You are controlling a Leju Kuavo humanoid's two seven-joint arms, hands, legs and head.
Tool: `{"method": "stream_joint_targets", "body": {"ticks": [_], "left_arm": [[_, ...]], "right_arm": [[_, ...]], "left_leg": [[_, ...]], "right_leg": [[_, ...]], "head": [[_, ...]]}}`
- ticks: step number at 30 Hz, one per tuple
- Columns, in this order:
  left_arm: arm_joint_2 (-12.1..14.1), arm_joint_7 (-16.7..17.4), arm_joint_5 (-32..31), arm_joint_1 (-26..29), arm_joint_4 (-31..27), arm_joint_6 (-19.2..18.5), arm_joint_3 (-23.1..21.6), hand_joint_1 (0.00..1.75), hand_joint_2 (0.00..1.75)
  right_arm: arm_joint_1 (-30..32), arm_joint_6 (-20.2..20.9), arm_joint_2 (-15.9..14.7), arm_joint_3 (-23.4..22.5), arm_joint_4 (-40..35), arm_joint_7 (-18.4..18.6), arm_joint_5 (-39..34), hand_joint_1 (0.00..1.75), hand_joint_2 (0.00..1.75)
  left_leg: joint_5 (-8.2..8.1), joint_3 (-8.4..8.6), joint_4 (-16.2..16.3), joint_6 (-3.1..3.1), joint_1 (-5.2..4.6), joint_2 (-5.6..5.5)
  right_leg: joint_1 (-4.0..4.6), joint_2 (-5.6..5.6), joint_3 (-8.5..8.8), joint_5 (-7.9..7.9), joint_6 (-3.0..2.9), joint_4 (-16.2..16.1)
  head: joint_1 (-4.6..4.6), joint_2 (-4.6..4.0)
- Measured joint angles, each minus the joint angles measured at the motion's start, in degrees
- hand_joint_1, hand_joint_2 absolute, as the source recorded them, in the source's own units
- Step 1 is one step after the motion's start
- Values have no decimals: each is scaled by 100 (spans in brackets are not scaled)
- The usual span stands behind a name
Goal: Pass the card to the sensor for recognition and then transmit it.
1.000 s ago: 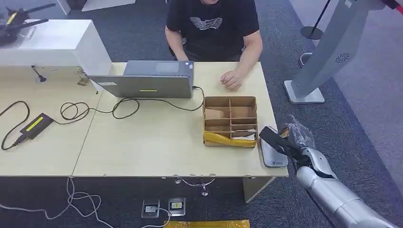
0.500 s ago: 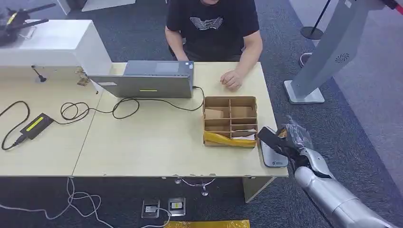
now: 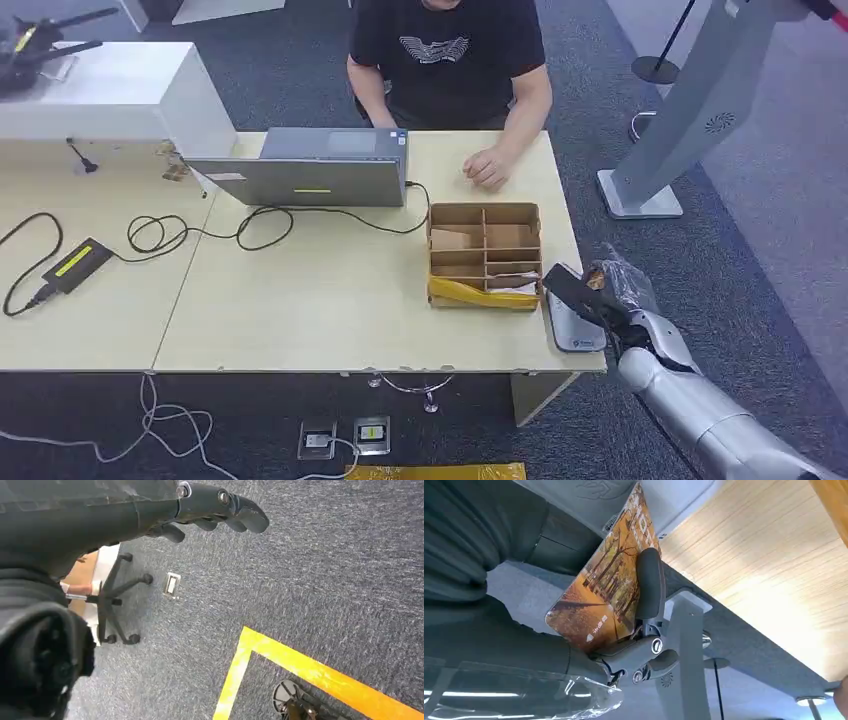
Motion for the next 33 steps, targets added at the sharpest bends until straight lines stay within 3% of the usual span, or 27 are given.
{"method": "stream_joint_targets", "body": {"ticks": [11, 23, 33], "left_arm": [[0, 0, 72, 0, 0, 9, 0, 0, 0], [0, 2, 81, 4, 0, -50, 0, 0, 0], [-11, 2, 29, 6, 0, -160, 2, 0, 0]], "right_arm": [[-69, -136, 55, 48, 131, -118, -192, 175, 175], [-642, -236, 11, 236, -76, 507, 413, 175, 175], [-1224, 249, 9, 229, -701, 942, 1257, 175, 175]], "left_leg": [[0, 1, 0, 0, 0, 2], [0, -1, 0, 0, 0, 5], [1, 0, 0, 0, 0, 6]], "right_leg": [[0, 0, 2, 2, -2, 0], [0, 3, -1, 3, -3, 1], [0, 3, -1, 3, -3, 2]], "head": [[0, 2], [0, 2], [0, 0]]}}
